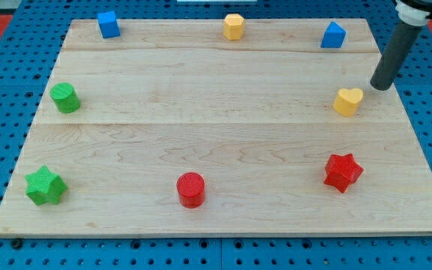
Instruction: Slightly move the blue triangle to the left side of the board
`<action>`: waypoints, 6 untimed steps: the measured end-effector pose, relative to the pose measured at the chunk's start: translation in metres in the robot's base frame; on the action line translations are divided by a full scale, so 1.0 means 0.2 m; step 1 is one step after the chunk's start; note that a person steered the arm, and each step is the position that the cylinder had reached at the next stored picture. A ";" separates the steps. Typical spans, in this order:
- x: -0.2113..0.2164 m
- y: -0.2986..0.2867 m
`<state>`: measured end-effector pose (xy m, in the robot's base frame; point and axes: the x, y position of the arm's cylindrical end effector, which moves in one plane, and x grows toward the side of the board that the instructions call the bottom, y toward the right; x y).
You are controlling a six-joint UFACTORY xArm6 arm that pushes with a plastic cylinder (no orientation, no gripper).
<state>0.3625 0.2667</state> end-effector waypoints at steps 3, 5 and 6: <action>-0.59 0.01; -0.70 -0.16; -0.70 -0.39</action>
